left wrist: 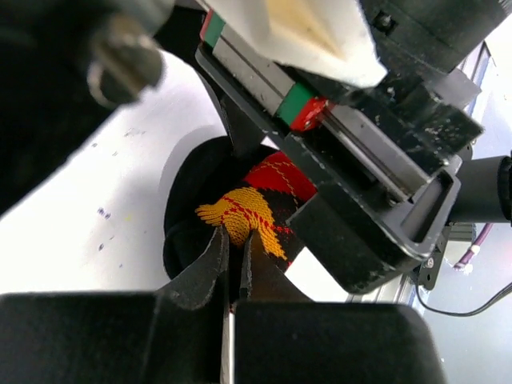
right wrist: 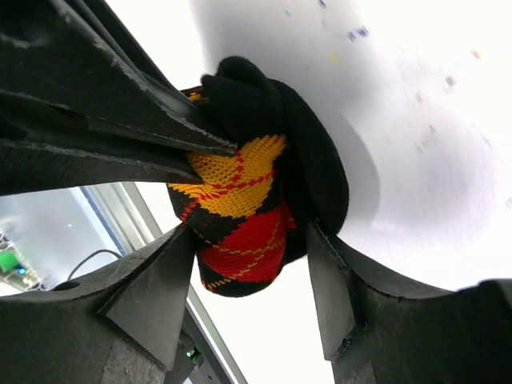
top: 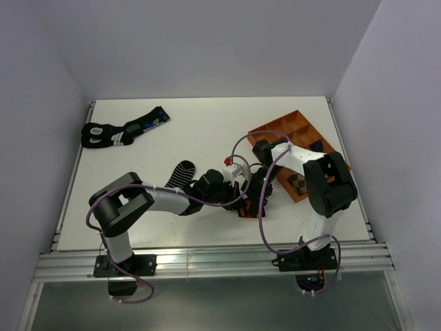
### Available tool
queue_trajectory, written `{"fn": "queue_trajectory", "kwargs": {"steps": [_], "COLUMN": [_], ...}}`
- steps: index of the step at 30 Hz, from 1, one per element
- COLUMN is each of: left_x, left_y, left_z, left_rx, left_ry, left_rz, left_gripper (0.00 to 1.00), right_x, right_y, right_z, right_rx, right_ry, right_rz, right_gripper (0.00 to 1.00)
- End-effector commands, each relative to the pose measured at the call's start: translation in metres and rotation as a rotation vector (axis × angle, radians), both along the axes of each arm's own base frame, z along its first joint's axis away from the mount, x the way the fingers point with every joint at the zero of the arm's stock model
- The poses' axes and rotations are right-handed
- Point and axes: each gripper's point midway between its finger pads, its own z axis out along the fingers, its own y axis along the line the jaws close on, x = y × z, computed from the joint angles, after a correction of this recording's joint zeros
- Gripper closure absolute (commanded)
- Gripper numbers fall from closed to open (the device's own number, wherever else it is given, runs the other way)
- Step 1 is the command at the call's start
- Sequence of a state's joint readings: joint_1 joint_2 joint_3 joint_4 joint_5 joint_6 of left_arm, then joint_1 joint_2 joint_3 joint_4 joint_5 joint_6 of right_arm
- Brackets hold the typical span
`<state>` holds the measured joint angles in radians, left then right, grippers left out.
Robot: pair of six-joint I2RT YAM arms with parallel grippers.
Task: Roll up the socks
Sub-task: Roll the sock at the center of the board.
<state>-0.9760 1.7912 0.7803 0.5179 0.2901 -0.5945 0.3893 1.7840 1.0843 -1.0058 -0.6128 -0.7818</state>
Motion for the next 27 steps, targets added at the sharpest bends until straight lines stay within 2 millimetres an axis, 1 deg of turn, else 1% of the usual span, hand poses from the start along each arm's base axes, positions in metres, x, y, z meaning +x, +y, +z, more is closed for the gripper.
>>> {"fn": "queue_trajectory", "kwargs": {"steps": [1, 6, 7, 8, 9, 14, 17, 18, 20, 23, 26, 27], "left_x": [-0.036, -0.038, -0.038, -0.038, -0.038, -0.038, -0.04, -0.04, -0.041, -0.042, -0.042, -0.043], "left_y": [0.026, 0.027, 0.028, 0.027, 0.026, 0.027, 0.03, 0.03, 0.031, 0.033, 0.033, 0.033], "left_z": [-0.057, -0.065, -0.067, -0.067, -0.066, -0.067, -0.07, -0.07, -0.07, -0.07, -0.071, -0.071], "left_rx": [0.19, 0.226, 0.235, 0.233, 0.23, 0.232, 0.242, 0.242, 0.243, 0.246, 0.25, 0.248], "left_ry": [0.191, 0.219, 0.222, 0.221, 0.222, 0.219, 0.222, 0.221, 0.218, 0.214, 0.214, 0.216], "left_rz": [-0.019, -0.025, -0.025, -0.027, -0.028, -0.029, -0.029, -0.031, -0.033, -0.031, -0.03, -0.036], "left_gripper": [1.0, 0.99, 1.0, 1.0, 1.0, 1.0, 1.0, 1.0, 1.0, 1.0, 1.0, 1.0], "right_x": [0.041, 0.035, 0.035, 0.033, 0.032, 0.027, 0.03, 0.037, 0.041, 0.053, 0.051, 0.054], "right_y": [0.015, 0.003, 0.002, 0.001, -0.001, -0.002, -0.003, -0.005, -0.008, -0.015, -0.016, -0.015], "right_z": [0.029, 0.038, 0.042, 0.041, 0.042, 0.038, 0.037, 0.036, 0.034, 0.029, 0.027, 0.028], "right_rx": [0.146, 0.165, 0.174, 0.174, 0.174, 0.176, 0.172, 0.155, 0.145, 0.102, 0.102, 0.103], "right_ry": [-0.233, -0.241, -0.251, -0.249, -0.246, -0.219, -0.213, -0.227, -0.228, -0.251, -0.244, -0.257], "right_rz": [-0.006, -0.025, -0.029, -0.031, -0.035, -0.039, -0.061, -0.09, -0.111, -0.174, -0.174, -0.187], "right_gripper": [0.35, 0.32, 0.29, 0.16, 0.15, 0.16, 0.18, 0.19, 0.19, 0.2, 0.21, 0.21]}}
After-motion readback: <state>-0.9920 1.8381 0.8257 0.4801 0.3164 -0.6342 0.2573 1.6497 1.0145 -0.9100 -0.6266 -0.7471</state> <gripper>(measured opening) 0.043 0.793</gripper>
